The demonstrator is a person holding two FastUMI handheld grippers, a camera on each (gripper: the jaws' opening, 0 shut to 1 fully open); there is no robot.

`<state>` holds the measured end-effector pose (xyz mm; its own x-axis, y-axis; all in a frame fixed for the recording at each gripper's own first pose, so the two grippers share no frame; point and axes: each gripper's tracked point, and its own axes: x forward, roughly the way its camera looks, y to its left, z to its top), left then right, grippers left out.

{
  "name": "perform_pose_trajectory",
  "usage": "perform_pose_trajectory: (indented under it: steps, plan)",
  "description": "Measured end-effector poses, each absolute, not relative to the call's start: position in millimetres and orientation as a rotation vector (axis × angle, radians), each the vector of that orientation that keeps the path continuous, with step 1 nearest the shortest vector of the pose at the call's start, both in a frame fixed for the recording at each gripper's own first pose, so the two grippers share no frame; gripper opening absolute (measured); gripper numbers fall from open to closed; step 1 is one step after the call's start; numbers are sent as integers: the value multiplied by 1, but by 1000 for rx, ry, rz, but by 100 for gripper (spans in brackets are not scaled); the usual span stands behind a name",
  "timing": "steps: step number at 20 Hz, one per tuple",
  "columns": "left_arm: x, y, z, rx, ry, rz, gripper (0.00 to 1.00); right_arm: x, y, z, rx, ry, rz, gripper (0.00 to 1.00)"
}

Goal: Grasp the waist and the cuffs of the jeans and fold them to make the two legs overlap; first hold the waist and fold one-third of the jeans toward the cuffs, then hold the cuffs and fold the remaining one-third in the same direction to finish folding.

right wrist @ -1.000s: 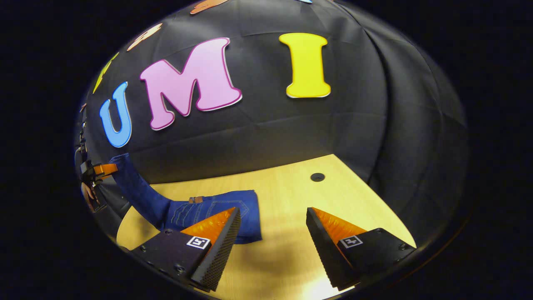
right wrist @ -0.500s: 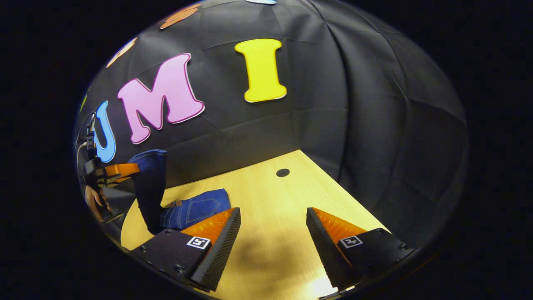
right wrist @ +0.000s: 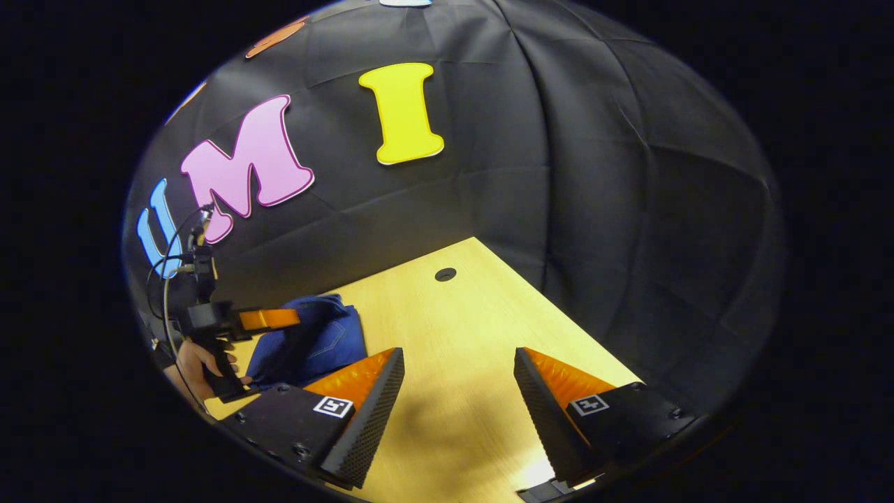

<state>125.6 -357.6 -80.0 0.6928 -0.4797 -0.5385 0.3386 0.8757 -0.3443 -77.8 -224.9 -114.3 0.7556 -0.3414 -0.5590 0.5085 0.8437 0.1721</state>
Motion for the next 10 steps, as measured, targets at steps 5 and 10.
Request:
perform_pose_trajectory:
  steps: [5, 10]
  plan:
    - [104, -326, -58, -226, 597, -454, 89, -80, -195, -99, 324, 542, -421, 96]
    - [63, -255, -34, -193, 512, -382, 92, -75, -162, -71, 305, 520, -383, 96]
